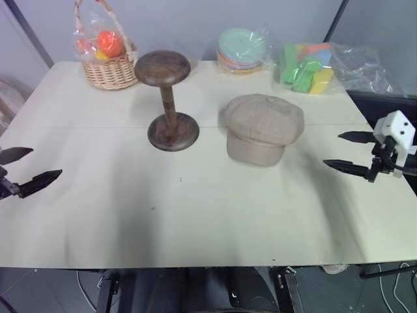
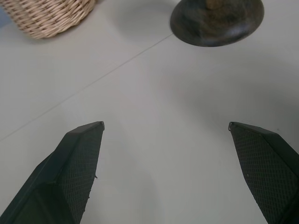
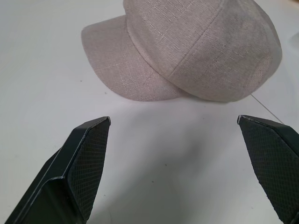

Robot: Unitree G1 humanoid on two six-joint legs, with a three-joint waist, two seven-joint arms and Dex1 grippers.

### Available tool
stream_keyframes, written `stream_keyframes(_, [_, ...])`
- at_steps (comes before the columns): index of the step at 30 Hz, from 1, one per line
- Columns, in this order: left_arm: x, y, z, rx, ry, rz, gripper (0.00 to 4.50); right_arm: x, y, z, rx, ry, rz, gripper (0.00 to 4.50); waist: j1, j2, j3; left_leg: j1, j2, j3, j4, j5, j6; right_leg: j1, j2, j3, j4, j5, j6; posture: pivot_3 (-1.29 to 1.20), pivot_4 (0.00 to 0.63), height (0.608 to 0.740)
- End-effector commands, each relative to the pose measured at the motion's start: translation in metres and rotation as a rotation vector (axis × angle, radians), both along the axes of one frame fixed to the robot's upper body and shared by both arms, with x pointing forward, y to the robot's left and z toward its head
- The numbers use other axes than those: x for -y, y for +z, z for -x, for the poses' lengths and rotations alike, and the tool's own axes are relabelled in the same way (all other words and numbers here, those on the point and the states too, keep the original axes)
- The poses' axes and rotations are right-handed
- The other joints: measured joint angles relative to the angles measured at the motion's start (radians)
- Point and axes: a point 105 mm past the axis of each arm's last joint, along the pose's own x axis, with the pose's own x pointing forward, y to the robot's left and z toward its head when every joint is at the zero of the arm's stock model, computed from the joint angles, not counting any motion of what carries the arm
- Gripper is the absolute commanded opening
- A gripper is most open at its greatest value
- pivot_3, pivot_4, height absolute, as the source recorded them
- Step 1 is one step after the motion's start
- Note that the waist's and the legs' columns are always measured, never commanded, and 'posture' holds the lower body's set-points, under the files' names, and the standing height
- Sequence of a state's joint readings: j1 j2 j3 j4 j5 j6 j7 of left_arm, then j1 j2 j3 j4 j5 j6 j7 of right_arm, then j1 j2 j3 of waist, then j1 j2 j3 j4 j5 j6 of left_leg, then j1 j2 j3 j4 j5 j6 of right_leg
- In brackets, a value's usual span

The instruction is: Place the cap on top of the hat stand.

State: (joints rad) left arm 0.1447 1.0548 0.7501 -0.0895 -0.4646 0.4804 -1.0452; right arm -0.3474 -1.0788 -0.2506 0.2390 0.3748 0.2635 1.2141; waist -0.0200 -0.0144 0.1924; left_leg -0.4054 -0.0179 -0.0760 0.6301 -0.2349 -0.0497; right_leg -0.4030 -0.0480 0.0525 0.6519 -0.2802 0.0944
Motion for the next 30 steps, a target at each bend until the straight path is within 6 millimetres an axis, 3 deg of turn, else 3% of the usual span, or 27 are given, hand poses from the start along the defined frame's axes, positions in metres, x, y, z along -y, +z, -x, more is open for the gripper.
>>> stream_keyframes(1, [0.003, 0.003, 0.001, 0.024, -0.027, -0.034, 4.48, 0.004, 0.016, 0.001, 0.062, -0.008, 0.001, 4.5, 0.0, 0.0, 0.0, 0.0, 0.0, 0.0, 0.0, 0.0, 0.0, 0.0, 0.0, 0.0, 0.0, 0.0, 0.0, 0.0, 0.15, 0.74])
stream_keyframes(7, [0.004, 0.007, -0.004, 0.034, -0.025, -0.011, 4.48, 0.006, 0.02, -0.001, 0.098, -0.026, 0.018, 4.5, 0.0, 0.0, 0.0, 0.0, 0.0, 0.0, 0.0, 0.0, 0.0, 0.0, 0.0, 0.0, 0.0, 0.0, 0.001, 0.0, 0.15, 0.74])
stream_keyframes(11, [0.027, 0.02, -0.009, 0.038, -0.127, 0.031, 4.48, -0.005, 0.021, 0.001, 0.117, 0.004, 0.081, 4.5, 0.003, 0.0, 0.0, 0.0, 0.0, 0.0, 0.0, 0.0, 0.0, 0.0, 0.0, 0.0, 0.0, 0.001, 0.001, 0.0, 0.15, 0.74])
stream_keyframes(17, [0.078, 0.041, -0.01, -0.005, -0.388, 0.084, 4.48, -0.06, 0.027, 0.007, 0.19, 0.066, 0.192, 4.5, 0.001, 0.0, 0.0, -0.001, 0.0, -0.001, 0.001, 0.0, 0.0, -0.001, 0.001, 0.0, 0.001, 0.001, 0.002, 0.0, 0.15, 0.74])
stream_keyframes(20, [0.102, 0.044, -0.012, -0.041, -0.512, 0.08, 4.48, -0.093, 0.019, 0.016, 0.233, 0.122, 0.304, 4.5, 0.0, 0.0, 0.0, -0.001, 0.0, -0.001, 0.0, 0.0, 0.0, -0.001, 0.001, 0.0, 0.002, 0.001, 0.002, 0.0, 0.15, 0.74])
stream_keyframes(25, [0.142, 0.046, -0.014, -0.103, -0.71, 0.086, 4.48, -0.146, -0.005, 0.028, 0.257, 0.189, 0.301, 4.5, 0.002, 0.0, 0.0, -0.002, 0.0, -0.001, 0.001, 0.0, 0.0, -0.002, 0.002, 0.0, 0.002, 0.001, 0.002, 0.0, 0.15, 0.74])
stream_keyframes(30, [0.173, 0.044, -0.021, -0.131, -0.862, 0.076, 4.48, -0.16, -0.035, -0.005, 0.409, 0.039, 0.442, 4.5, 0.001, -0.002, -0.001, -0.002, -0.002, -0.001, 0.002, 0.0, 0.0, -0.002, 0.002, 0.0, 0.003, 0.001, 0.002, 0.0, 0.15, 0.74])
